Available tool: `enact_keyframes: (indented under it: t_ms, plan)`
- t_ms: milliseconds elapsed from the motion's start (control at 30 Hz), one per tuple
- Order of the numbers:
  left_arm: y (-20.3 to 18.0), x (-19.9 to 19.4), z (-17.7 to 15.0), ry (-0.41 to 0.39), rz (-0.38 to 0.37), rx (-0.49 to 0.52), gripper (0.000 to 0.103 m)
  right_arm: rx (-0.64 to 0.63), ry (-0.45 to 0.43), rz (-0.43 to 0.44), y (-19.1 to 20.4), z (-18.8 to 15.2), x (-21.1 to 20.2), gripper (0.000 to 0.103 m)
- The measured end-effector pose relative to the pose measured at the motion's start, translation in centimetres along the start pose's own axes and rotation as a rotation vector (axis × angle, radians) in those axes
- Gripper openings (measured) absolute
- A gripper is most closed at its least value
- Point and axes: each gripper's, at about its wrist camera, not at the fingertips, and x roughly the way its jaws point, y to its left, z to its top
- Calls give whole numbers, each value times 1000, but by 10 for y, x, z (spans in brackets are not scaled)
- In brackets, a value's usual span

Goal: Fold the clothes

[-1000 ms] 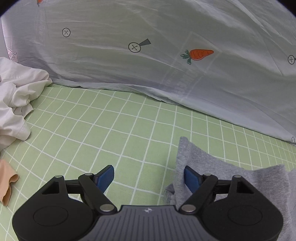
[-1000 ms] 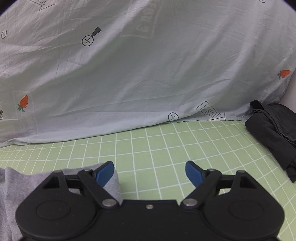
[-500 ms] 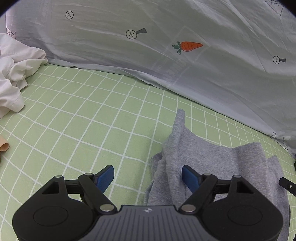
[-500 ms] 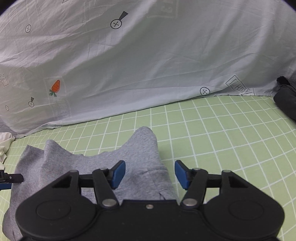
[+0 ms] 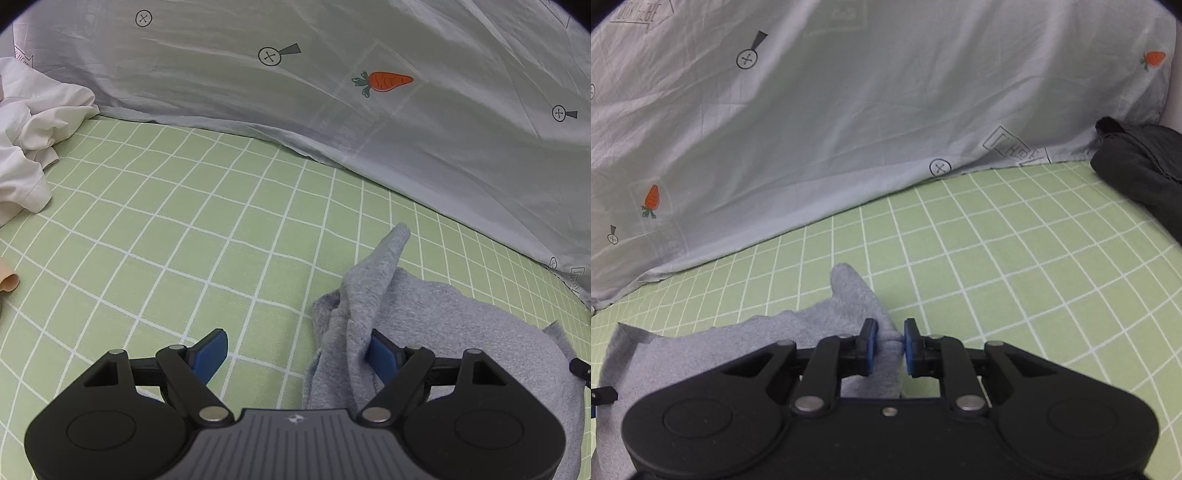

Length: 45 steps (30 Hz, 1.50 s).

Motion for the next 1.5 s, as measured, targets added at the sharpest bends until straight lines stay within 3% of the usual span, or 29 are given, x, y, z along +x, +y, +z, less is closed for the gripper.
enact_keyframes:
  t_ms: [67, 100, 133, 233, 400, 467, 700, 800, 900, 967, 1033, 1067, 1100, 1133, 1167, 1200, 1300, 1500]
  plan:
    - [2, -3, 1, -1, -13, -8, 81, 9, -12, 8, 2, -2, -5, 48]
    - [3, -4, 1, -1, -20, -12, 82, -4, -11, 14, 3, -2, -7, 70]
    - [1, -3, -2, 15, -32, 15, 88, -20, -5, 18, 6, -2, -9, 86]
    - [-8, -2, -13, 67, -70, 97, 98, -55, 49, 87, 9, -8, -14, 90]
    - [-22, 1, -31, 154, -134, 234, 98, -66, 152, 155, 14, -33, -12, 97]
    - [-29, 11, -40, 181, -114, 260, 98, -74, 179, 150, 16, -41, -9, 97]
    - [-37, 30, -42, 207, -166, 241, 103, -4, 229, 206, 13, -45, 5, 103]
    - [-39, 32, -42, 193, -183, 235, 103, -17, 228, 210, 18, -43, 8, 103]
    - [-37, 32, -42, 198, -251, 153, 100, 3, 247, 242, 25, -43, 11, 103]
    - [-38, 29, -47, 189, -273, 108, 92, 4, 272, 275, 33, -46, 11, 103]
    - [-39, 25, -51, 166, -240, 108, 69, -30, 285, 267, 45, -51, 8, 101]
    - [-37, 21, -51, 164, -232, 92, 63, -46, 283, 257, 50, -53, 5, 92]
    - [-30, 16, -51, 166, -243, 59, 50, -30, 263, 258, 50, -55, -2, 87]
    - [-24, 11, -50, 167, -255, 24, 38, -12, 244, 258, 50, -57, -9, 70]
    - [-19, 5, -49, 166, -264, 4, 33, 15, 226, 255, 47, -59, -18, 59]
    - [-14, -2, -50, 160, -273, -3, 29, 45, 218, 249, 42, -60, -26, 38]
    - [-8, -23, -60, 150, -297, -10, 25, 169, 230, 308, 27, -72, -46, 33]
    - [-20, -58, -90, 159, -378, 9, 24, 267, 212, 268, -7, -98, -100, 31]
